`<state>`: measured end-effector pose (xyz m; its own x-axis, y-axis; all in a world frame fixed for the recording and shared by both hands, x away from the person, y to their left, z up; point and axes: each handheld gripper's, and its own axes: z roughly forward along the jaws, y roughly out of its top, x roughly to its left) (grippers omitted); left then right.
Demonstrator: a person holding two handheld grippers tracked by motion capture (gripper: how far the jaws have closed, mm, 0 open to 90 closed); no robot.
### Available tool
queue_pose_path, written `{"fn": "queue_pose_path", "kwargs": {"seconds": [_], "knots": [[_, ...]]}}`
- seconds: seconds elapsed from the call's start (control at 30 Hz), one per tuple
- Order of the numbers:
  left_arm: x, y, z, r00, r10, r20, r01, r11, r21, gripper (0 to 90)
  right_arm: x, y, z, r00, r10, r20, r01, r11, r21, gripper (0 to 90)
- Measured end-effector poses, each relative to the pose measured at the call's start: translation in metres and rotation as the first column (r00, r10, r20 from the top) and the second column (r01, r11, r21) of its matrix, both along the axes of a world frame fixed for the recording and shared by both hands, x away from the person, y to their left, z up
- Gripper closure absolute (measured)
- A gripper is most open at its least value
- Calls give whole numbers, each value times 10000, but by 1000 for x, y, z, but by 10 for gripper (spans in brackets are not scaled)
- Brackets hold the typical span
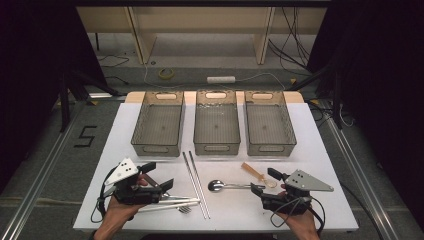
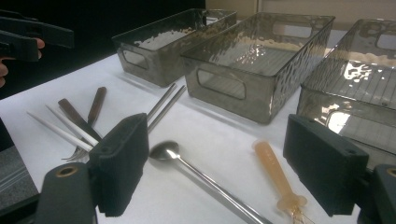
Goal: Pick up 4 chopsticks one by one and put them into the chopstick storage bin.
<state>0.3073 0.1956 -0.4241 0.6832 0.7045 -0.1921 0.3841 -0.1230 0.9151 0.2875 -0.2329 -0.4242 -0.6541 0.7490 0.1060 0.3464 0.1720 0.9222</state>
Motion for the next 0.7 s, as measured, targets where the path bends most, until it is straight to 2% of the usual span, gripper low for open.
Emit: {"fn": "queue_pose_path", "kwargs": {"seconds": [0.1, 0.3, 0.53, 0.7], "knots": [[1, 0, 0, 9998, -84, -207, 85, 10000, 41, 124, 0, 0, 0, 10000, 37, -17, -37, 10000, -5, 236], [2, -3, -1, 9985, -318, -456, 338, 9984, 443, 126, 0, 0, 0, 10000, 2, -38, -2, 10000, 50, 236], [2, -3, 0, 9980, -327, -532, 362, 9971, 674, 131, 0, 0, 0, 10000, 17, -18, -17, 10000, 44, 237], [2, -3, 3, 9968, -486, -642, 554, 9926, 1084, 153, 0, 0, 0, 10000, -3, -24, 3, 10000, 34, 238]]}}
